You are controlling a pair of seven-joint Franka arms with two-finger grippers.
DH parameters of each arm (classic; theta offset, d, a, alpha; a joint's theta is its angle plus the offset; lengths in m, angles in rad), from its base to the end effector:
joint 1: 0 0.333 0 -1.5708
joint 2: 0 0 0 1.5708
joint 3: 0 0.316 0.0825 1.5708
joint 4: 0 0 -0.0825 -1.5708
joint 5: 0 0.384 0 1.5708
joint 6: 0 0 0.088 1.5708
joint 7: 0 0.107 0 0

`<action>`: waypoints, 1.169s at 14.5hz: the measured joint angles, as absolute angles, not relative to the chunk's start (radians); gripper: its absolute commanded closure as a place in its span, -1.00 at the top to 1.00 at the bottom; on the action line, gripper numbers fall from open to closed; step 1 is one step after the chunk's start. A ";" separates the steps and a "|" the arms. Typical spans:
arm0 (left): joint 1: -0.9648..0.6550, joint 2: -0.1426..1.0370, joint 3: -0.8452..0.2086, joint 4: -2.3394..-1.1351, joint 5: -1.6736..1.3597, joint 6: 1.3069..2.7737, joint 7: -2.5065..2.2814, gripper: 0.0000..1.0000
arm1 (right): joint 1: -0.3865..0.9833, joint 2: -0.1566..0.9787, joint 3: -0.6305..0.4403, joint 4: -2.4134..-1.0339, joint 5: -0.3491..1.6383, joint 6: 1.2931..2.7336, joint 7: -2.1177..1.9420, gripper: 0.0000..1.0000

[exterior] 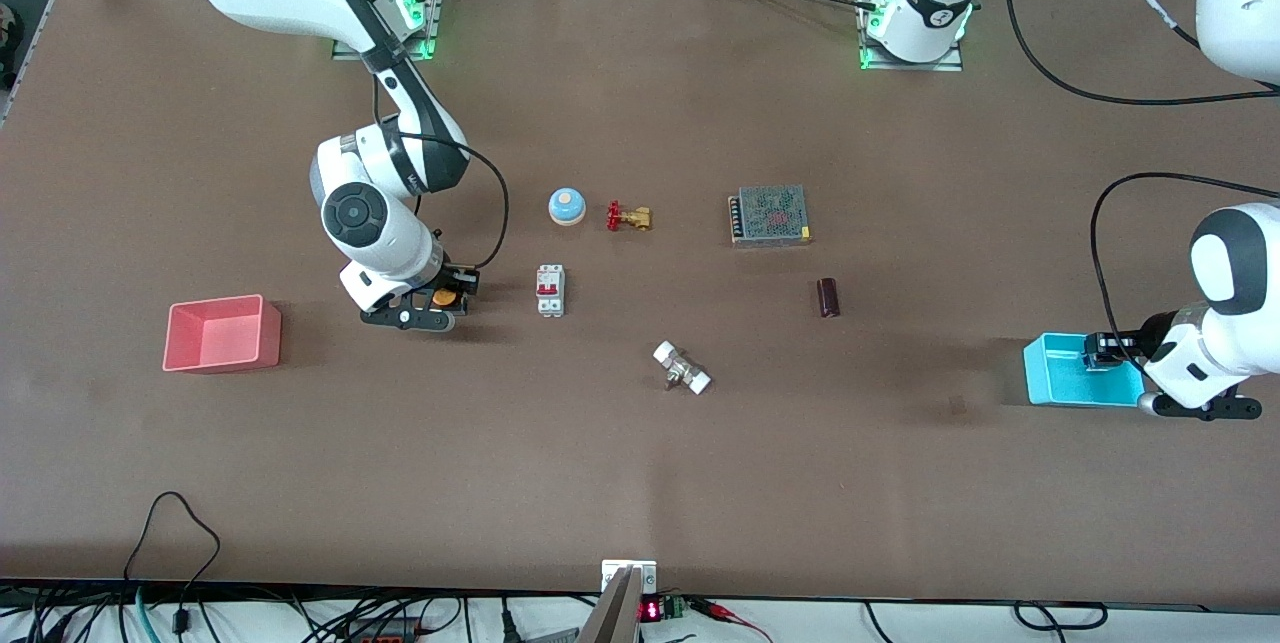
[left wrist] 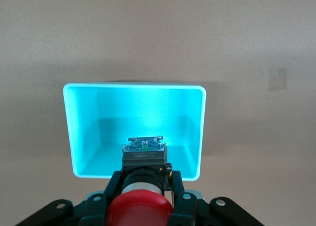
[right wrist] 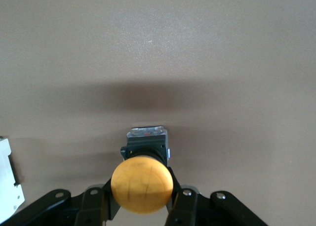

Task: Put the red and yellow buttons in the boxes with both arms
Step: 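Carry the red button over the cyan box while the right gripper lifts yellow, then release the red button into the cyan box while the right gripper lowers yellow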

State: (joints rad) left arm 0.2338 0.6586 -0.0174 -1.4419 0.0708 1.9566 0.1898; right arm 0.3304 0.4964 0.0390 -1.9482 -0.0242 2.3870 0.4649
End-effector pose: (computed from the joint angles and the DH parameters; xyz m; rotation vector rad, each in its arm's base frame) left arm 0.6856 0.1577 0.2912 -3.1101 0.0030 0.2358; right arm 0.5734 0.2210 0.2184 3.1172 -0.1272 -0.0831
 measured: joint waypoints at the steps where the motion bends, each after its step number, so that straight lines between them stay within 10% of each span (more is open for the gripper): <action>1: 0.237 0.671 -0.017 -1.430 0.071 1.958 0.199 -0.46 | 0.331 0.496 0.039 -1.945 -0.025 2.388 0.465 -0.88; 17: 0.266 0.831 -0.021 -1.342 0.065 2.004 0.260 -0.45 | -0.013 0.328 -0.140 -1.785 -0.024 2.111 -0.319 -0.88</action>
